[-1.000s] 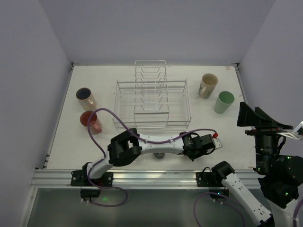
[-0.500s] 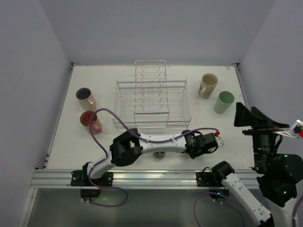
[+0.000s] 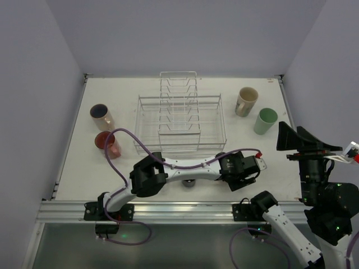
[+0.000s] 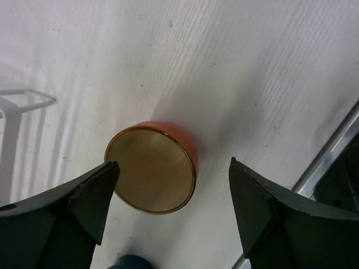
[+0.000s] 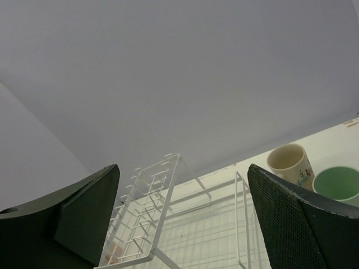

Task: Unload the cups from the dish rack

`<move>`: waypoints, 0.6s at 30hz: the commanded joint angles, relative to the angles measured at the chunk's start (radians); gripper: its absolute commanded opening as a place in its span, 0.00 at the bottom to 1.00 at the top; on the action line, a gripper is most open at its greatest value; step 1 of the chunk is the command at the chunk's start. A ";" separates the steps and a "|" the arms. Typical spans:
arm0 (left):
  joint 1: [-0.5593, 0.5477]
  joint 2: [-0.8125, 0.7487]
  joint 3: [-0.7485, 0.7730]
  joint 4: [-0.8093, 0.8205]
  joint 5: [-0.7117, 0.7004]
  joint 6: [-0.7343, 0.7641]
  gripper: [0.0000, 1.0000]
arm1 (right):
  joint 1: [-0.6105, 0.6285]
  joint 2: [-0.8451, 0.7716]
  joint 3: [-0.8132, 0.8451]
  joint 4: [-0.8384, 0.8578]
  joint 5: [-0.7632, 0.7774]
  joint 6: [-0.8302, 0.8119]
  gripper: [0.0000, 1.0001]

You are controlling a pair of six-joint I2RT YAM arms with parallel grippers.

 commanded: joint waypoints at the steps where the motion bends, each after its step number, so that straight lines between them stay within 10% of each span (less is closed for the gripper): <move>1: 0.007 -0.114 0.048 -0.016 -0.078 0.017 0.88 | -0.001 -0.010 0.041 0.008 -0.022 -0.002 0.99; 8: 0.019 -0.368 0.061 0.034 -0.340 0.018 1.00 | -0.001 0.018 0.213 -0.041 -0.114 0.005 0.99; 18: 0.021 -1.119 -0.396 0.263 -0.623 0.026 1.00 | -0.001 -0.020 0.257 -0.078 -0.056 -0.022 0.99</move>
